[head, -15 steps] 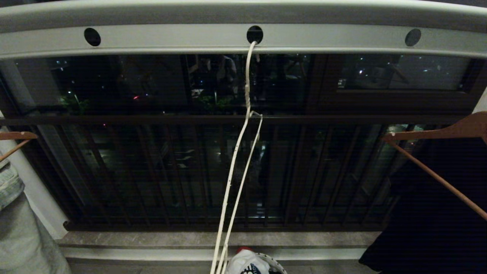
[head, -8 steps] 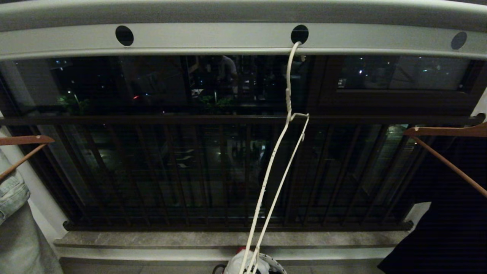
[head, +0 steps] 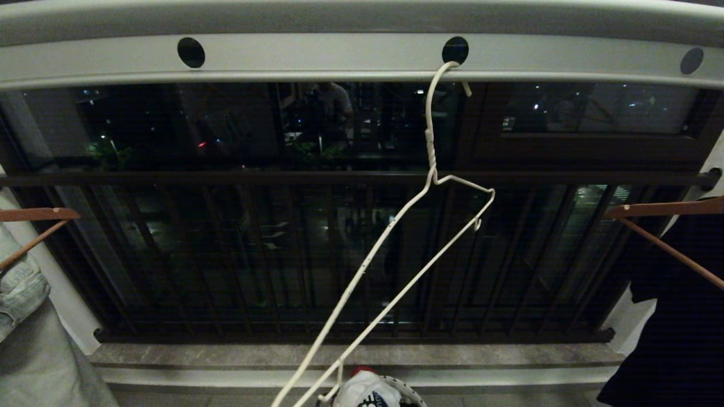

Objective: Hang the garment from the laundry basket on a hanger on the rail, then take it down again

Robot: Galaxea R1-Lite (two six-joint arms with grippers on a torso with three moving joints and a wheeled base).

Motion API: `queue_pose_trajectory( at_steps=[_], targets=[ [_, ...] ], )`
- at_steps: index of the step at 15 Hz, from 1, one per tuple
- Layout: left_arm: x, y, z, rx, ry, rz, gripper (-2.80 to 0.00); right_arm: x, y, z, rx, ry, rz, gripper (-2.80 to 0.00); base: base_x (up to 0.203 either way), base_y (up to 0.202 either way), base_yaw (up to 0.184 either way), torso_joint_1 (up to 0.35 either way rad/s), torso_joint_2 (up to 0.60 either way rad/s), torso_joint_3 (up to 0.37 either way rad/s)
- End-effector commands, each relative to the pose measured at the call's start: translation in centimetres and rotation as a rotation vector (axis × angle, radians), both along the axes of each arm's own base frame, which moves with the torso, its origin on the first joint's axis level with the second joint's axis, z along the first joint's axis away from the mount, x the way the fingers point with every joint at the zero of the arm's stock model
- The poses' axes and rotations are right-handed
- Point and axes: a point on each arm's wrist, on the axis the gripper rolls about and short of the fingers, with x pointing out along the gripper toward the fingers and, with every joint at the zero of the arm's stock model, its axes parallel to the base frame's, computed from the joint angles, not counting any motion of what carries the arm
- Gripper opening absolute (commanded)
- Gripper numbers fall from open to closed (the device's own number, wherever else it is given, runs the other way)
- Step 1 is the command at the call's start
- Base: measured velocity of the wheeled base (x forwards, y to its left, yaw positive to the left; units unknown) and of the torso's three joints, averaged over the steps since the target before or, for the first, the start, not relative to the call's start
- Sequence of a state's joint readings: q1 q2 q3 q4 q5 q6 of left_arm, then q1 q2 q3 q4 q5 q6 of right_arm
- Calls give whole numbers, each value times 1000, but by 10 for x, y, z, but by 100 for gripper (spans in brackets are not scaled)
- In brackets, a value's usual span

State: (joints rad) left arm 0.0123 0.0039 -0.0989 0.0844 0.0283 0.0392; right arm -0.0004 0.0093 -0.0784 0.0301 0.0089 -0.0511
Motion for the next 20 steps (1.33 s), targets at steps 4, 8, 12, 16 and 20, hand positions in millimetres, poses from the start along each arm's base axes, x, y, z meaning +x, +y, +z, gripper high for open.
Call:
queue_pose_trajectory(
  at_steps=[4,8,12,16,20],
  targets=[
    [8,-1,-18,57,10,-32,-280,5,0,-19,-3,50,7,-280,0,0,0,0,0,0],
    [8,-1,-18,16,11,-42,-280,5,0,-19,-1,50,7,-280,0,0,0,0,0,0],
    [8,-1,-18,3,9,-36,-280,5,0,-19,15,44,6,-280,0,0,0,0,0,0],
    [8,-1,-18,-30,7,-33,-280,5,0,-19,15,44,6,-280,0,0,0,0,0,0],
    [8,-1,-18,-33,8,-33,-280,5,0,-19,15,44,6,-280,0,0,0,0,0,0]
  ],
)
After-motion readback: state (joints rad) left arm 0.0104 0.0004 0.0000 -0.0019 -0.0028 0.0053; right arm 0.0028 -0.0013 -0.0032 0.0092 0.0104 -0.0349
